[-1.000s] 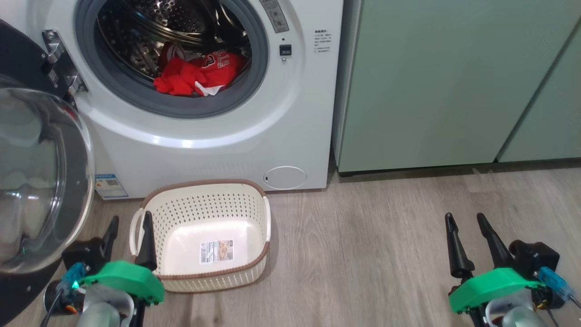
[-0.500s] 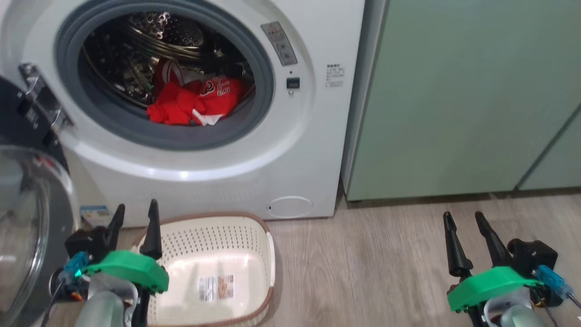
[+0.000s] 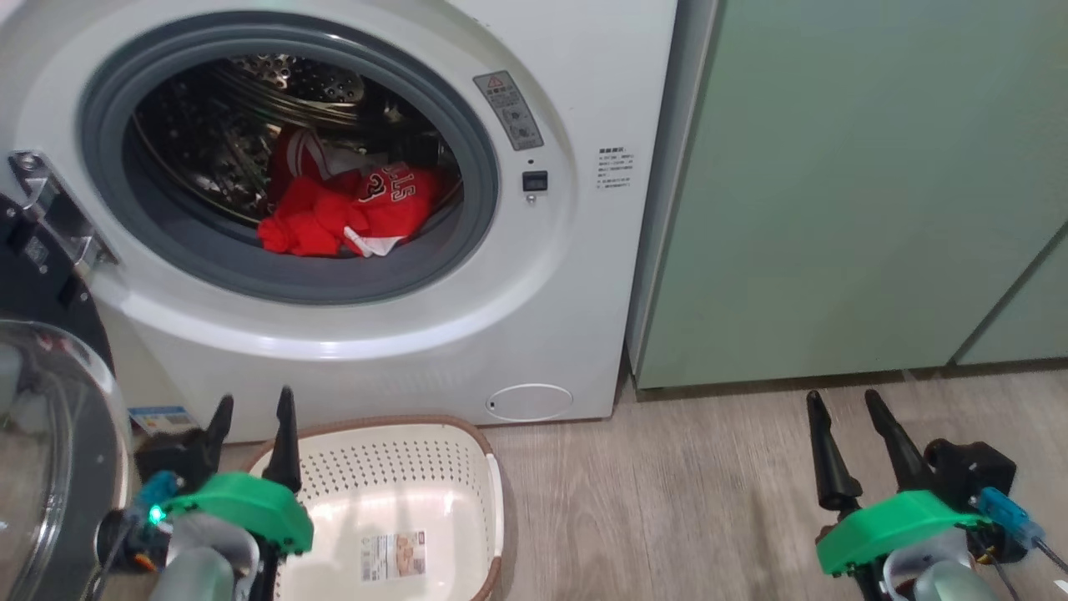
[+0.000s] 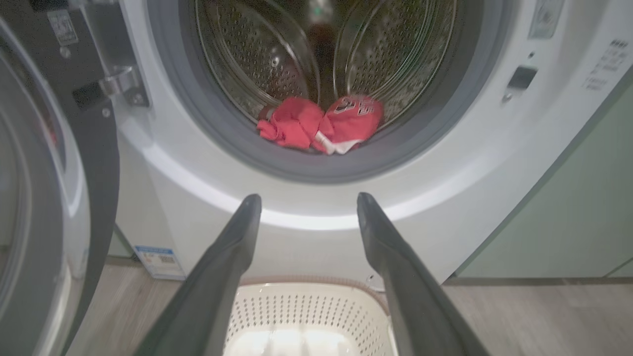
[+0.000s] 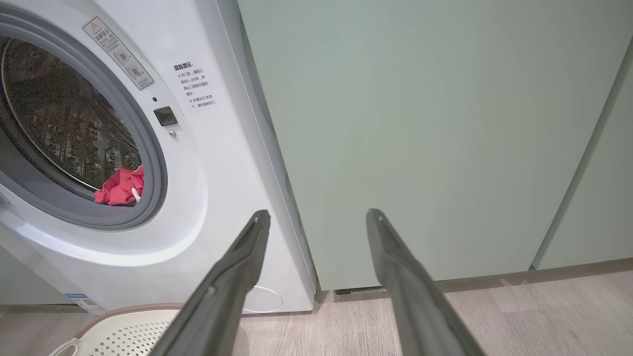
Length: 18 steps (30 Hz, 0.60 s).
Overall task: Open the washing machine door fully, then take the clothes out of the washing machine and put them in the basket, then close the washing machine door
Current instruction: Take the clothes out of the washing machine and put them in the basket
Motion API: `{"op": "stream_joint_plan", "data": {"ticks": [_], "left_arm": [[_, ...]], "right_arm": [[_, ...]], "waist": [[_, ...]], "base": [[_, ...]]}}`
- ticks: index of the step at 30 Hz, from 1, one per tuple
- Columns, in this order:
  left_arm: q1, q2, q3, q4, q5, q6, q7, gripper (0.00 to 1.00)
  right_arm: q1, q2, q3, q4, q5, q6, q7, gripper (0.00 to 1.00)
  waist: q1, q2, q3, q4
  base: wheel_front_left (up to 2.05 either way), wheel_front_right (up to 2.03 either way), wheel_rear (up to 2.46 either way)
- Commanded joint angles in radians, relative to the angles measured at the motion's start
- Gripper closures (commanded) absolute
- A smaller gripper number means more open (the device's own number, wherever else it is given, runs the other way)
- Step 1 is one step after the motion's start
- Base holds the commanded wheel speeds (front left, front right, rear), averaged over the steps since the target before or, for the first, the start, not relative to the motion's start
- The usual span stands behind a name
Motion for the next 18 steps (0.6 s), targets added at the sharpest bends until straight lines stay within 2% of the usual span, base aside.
{"op": "stream_joint_plan", "data": {"ticks": [1,6,18], "left_arm": [[-0.062,0.019,0.026,-0.008,0.017,0.014,-0.007,0.0],[-0.14,0.028,0.005,0.111,0.039,0.044,0.013,0.0],[-0.44,0.086,-0.024,0.263,0.039,0.059,0.251,0.0]], "right_arm": [[-0.038,-0.012,0.025,-0.029,0.004,0.007,-0.011,0.0],[-0.05,-0.016,0.056,-0.032,0.008,0.007,-0.011,0.0],[-0.129,-0.027,0.093,-0.041,0.022,0.007,-0.011,0.0]], "waist": [[0.0,0.0,0.006,-0.003],[0.0,0.0,0.037,-0.025],[0.0,0.0,0.214,-0.102]], "base": [[0.0,0.0,0.0],[0.0,0.0,0.0],[0.0,0.0,0.0]]}}
